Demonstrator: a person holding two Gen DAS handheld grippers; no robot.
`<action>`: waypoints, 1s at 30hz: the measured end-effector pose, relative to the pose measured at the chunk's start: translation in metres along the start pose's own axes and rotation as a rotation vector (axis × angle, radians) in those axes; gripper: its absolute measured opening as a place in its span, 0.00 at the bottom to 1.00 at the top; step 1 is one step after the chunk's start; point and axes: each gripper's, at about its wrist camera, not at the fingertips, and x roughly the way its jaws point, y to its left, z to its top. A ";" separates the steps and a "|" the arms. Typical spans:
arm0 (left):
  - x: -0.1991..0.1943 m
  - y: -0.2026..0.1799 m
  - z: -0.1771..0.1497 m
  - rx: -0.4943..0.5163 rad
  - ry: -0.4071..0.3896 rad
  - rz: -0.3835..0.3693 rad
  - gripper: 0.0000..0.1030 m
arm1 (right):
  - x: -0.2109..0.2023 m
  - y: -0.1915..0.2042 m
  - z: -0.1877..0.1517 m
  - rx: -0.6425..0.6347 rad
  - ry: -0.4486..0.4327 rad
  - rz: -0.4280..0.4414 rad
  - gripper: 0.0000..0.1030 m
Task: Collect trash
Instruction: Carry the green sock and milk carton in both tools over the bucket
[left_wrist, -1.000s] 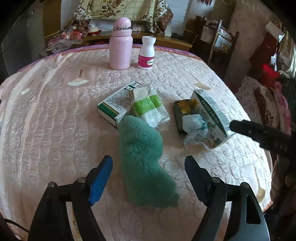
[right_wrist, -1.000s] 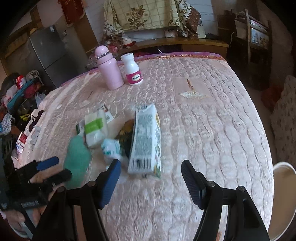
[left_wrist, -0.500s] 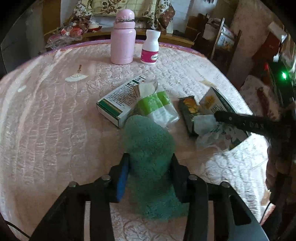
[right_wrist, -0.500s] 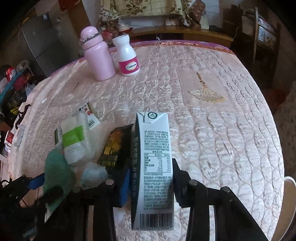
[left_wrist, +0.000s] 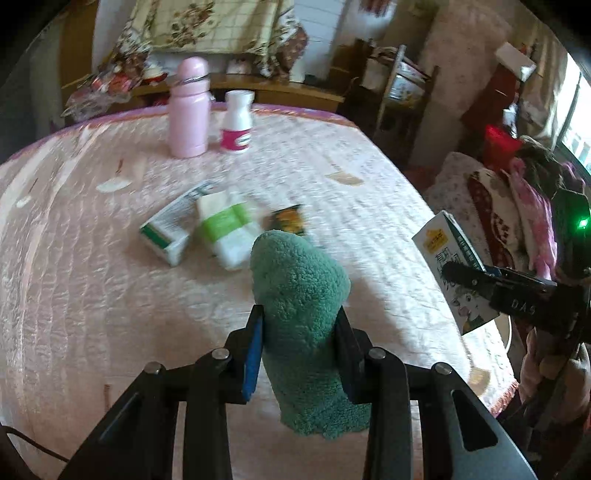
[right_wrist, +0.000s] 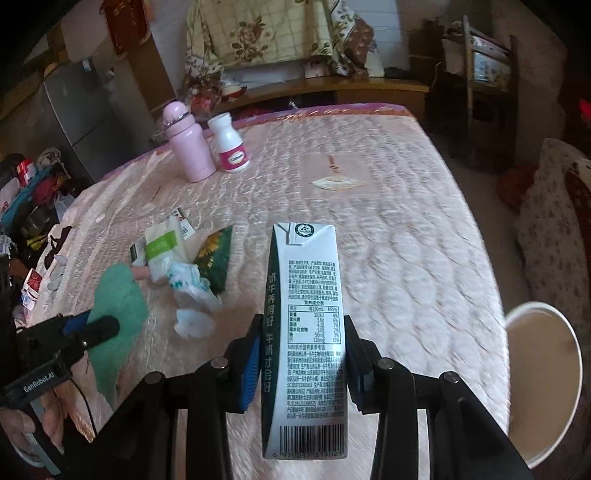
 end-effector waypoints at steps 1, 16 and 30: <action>0.000 -0.006 0.001 0.011 0.000 0.000 0.36 | -0.005 -0.004 -0.005 0.005 -0.006 -0.008 0.40; 0.010 -0.105 0.007 0.162 -0.002 -0.071 0.36 | -0.061 -0.069 -0.043 0.112 -0.070 -0.077 0.40; 0.042 -0.184 0.012 0.246 0.039 -0.165 0.36 | -0.096 -0.141 -0.074 0.248 -0.092 -0.160 0.40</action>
